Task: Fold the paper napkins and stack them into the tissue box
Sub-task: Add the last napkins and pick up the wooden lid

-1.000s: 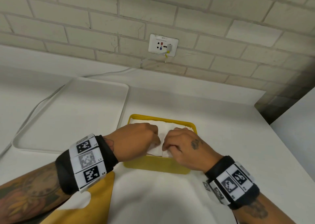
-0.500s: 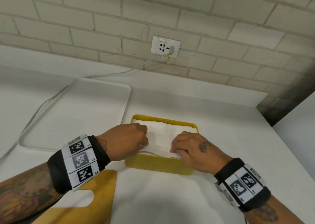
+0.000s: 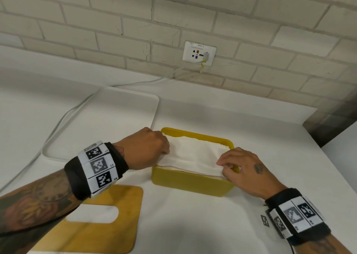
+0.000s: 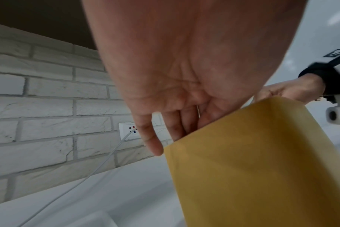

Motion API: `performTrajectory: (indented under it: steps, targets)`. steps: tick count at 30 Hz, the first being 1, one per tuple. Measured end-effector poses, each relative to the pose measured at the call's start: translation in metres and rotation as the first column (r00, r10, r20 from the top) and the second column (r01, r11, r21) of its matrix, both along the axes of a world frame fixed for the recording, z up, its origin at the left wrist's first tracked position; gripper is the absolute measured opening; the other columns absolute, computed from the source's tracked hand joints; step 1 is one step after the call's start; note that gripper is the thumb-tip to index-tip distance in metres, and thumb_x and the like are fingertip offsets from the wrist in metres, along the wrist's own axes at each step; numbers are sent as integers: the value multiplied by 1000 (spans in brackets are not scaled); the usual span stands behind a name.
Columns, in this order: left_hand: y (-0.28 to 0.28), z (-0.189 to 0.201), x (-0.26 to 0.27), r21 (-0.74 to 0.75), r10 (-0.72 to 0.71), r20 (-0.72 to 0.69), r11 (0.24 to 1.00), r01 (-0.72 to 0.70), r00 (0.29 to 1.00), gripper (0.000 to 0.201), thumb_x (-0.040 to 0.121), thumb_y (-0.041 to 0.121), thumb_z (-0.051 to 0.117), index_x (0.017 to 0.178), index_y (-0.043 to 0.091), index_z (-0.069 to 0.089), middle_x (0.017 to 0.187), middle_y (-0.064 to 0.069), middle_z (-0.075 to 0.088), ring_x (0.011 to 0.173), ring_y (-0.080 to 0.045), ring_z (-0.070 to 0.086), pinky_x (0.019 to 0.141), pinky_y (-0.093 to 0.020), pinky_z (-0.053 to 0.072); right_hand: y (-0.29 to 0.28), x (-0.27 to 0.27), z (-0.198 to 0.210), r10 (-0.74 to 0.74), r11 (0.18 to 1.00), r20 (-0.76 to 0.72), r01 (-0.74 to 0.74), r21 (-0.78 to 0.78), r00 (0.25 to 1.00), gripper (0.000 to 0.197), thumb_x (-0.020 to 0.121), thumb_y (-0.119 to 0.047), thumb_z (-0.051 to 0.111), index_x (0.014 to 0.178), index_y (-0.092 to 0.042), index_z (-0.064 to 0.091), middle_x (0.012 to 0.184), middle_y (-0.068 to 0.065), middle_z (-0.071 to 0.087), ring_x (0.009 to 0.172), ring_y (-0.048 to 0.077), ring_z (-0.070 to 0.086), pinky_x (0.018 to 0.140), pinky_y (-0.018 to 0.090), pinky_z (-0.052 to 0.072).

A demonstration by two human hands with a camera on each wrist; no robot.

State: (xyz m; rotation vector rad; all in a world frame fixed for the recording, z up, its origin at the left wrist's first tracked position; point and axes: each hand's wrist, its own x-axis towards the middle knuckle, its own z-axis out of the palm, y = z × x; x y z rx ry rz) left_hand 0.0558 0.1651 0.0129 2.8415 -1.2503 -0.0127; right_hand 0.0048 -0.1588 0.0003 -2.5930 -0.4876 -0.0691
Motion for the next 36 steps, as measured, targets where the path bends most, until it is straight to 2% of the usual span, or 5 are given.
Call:
performTrajectory:
  steps: [5, 11, 20, 33, 36]
  targets:
    - [11, 7, -13, -260, 70, -119, 960, -99, 990, 41, 98, 13, 40, 120, 9, 75, 129, -9, 70, 122, -27, 63, 108, -34, 48, 21, -15, 20, -14, 999, 153, 8, 39, 988, 30, 82, -45, 55, 92, -28, 77, 101, -26, 67, 105, -3, 57, 100, 44, 47]
    - [91, 5, -55, -376, 370, -271, 809, -451, 889, 28, 105, 19, 55, 129, 22, 69, 132, 6, 67, 119, -12, 61, 91, -2, 33, 139, -59, 55, 301, 937, -75, -280, 210, 951, 39, 82, -55, 68, 116, -37, 69, 114, -28, 62, 113, -9, 56, 93, 3, 39]
    - [173, -36, -142, -65, 760, -397, 537, -841, 516, 30, 103, 29, 58, 130, 23, 67, 126, 3, 66, 113, -14, 61, 98, -26, 47, 241, -53, -12, 333, 752, -485, -538, -381, 809, 136, 62, -80, 74, 159, -26, -5, 167, 4, -1, 154, 25, -3, 124, 50, 9]
    - [169, -25, -159, -270, 440, -846, 130, -954, 299, 38, 84, 19, 80, 120, 20, 70, 92, -1, 79, 88, -17, 76, 89, -39, 61, 233, -60, 2, 356, 704, -447, -550, -449, 821, 133, 59, -62, 82, 154, -29, -3, 134, 7, 26, 125, 30, 27, 101, 50, 39]
    - [160, -2, -150, -278, 352, -876, 191, -941, 330, 58, 61, 33, 87, 117, 37, 73, 99, 2, 76, 90, -16, 74, 88, -36, 58, 210, -63, 26, 348, 741, -398, -509, -438, 849, 133, 57, -67, 80, 154, -31, -4, 131, 5, 27, 124, 30, 28, 100, 49, 39]
